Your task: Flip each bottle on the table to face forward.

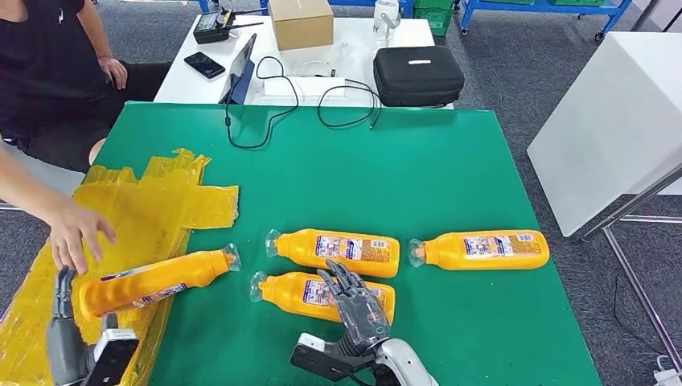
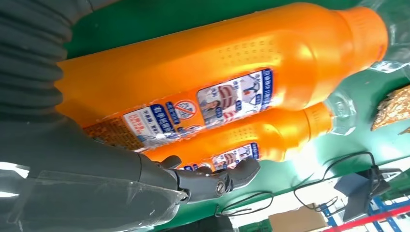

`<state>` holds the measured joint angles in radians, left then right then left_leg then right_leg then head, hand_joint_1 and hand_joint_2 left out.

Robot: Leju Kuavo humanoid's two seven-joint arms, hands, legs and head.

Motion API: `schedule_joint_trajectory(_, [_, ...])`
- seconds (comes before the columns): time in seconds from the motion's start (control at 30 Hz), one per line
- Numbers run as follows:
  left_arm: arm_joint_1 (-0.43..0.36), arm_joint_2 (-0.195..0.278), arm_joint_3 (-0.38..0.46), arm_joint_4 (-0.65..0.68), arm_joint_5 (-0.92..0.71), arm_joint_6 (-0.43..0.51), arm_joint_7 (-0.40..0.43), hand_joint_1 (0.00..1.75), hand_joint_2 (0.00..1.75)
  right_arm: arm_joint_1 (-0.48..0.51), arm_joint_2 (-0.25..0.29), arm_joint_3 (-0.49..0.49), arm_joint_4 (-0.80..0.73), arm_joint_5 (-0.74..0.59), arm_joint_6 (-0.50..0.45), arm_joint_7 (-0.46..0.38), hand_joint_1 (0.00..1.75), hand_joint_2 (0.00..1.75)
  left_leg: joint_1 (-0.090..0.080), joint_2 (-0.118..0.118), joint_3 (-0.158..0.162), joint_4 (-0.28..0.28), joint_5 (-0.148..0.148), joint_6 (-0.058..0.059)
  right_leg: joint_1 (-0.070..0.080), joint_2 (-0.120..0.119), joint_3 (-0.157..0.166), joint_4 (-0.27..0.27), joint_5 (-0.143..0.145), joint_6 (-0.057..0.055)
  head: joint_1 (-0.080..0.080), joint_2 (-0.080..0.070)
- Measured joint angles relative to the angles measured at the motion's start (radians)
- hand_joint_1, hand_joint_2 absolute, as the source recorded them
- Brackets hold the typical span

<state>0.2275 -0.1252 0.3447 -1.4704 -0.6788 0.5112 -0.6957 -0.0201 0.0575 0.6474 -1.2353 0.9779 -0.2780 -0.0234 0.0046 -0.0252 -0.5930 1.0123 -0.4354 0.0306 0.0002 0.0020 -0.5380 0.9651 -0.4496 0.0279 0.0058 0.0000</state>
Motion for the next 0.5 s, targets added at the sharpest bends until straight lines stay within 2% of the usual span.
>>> schedule_joint_trajectory(0.07, [0.017,-0.006,0.004,-0.06,0.069,-0.044,-0.002,0.0,0.0,0.004,-0.007,0.001,-0.01,0.028,0.001,0.017,0.0,1.75,0.0,0.0,0.0,0.0,0.0,0.0,0.0,0.0,0.0,0.0,0.0,0.0,0.0,0.0])
schedule_joint_trajectory(0.13, [0.043,-0.011,0.003,-0.15,0.229,-0.108,-0.003,0.0,0.0,0.01,-0.013,0.005,-0.025,0.07,0.007,0.042,0.0,1.75,0.0,0.002,-0.001,0.0,0.0,0.0,0.0,0.001,0.0,0.0,0.0,0.0,0.0,0.0])
schedule_joint_trajectory(0.27, [0.086,-0.043,0.036,-0.358,0.484,-0.296,-0.006,0.0,0.0,0.024,-0.026,0.018,-0.06,0.128,0.046,0.093,0.0,1.75,0.0,0.003,-0.001,0.0,0.0,0.0,0.001,0.002,0.0,0.0,0.0,0.0,0.0,0.0])
schedule_joint_trajectory(0.33, [0.096,-0.08,0.075,-0.447,0.554,-0.422,-0.007,0.0,0.0,0.027,-0.031,0.026,-0.07,0.149,0.069,0.116,0.0,1.75,0.0,0.002,-0.001,0.0,0.0,0.0,0.001,0.002,0.0,0.0,0.0,0.0,0.0,0.0])
schedule_joint_trajectory(0.4, [0.099,-0.118,0.116,-0.516,0.592,-0.508,-0.007,0.0,0.0,0.03,-0.037,0.034,-0.076,0.166,0.086,0.135,0.0,1.75,0.0,0.002,-0.001,0.0,0.0,0.0,0.001,0.002,0.0,0.0,0.0,0.0,0.0,0.0])
schedule_joint_trajectory(0.5, [0.101,-0.154,0.155,-0.581,0.604,-0.536,-0.007,0.0,0.0,0.033,-0.043,0.042,-0.084,0.173,0.092,0.143,0.0,1.75,0.0,0.003,0.0,0.0,0.0,0.0,0.0,0.002,0.0,0.0,0.0,0.0,0.0,0.0])
